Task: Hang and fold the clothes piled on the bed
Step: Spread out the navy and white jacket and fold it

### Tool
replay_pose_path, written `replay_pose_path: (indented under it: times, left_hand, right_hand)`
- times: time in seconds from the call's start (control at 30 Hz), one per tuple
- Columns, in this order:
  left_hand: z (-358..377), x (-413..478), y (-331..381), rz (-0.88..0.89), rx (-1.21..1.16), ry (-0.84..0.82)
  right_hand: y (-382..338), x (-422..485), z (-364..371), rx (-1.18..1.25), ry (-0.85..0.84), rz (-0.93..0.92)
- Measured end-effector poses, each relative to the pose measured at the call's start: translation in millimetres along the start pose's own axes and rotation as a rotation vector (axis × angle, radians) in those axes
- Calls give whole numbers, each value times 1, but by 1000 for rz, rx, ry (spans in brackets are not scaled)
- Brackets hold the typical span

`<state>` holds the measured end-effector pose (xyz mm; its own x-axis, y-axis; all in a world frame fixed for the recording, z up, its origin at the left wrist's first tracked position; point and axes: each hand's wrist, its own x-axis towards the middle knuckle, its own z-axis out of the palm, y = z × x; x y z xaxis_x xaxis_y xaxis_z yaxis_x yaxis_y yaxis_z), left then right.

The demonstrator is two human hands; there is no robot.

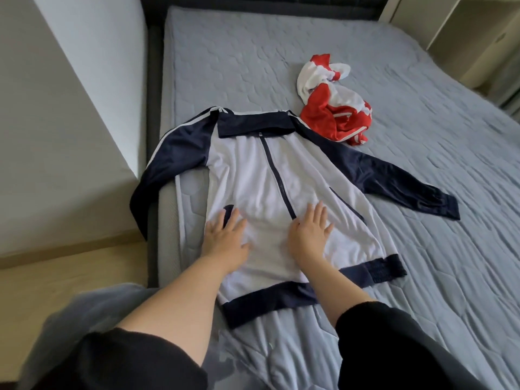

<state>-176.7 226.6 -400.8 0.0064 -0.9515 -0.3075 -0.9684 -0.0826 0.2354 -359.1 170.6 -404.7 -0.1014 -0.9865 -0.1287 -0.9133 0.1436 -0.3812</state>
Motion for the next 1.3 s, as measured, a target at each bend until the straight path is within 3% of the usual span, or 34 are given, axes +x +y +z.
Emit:
replay_pose_path:
  times: [0.27,0.47,0.63,0.7,0.8,0.9,0.97,1.07,1.17,1.3]
  left_hand:
    - [-26,32,-21,-456,-649,471]
    - [-41,58,-44,-658,-718,295]
    - [-35,58,-56,-979,-1025,364]
    - [-31,58,-56,-1028,-1084,341]
    - [-35,62,-65,-1022,-1252,304]
    - [-52,69,-72,-815,-2074,409]
    - [-64,73,-81,-599,-2437,432]
    - [-76,79,-105,-404,-2751,505]
    - [-85,80,-125,-376,-2987,636]
    - [-89,78,-134,-435,-3077,723]
  right_hand:
    - [-80,52,24,-37,-219,-142]
    - [-124,75,44,134,-326,-34]
    - [-110,73,61,147,-255,-35]
    - [-108,68,69,107,-217,-48]
    - [-111,66,77,-12,-196,-61]
    - [-112,64,80,-120,-173,-78]
    - [-111,63,81,-133,-168,-91]
    - [-109,66,82,-143,-188,-98]
    - [-112,72,83,-177,-250,-76]
    - [-116,78,80,-208,-313,-47]
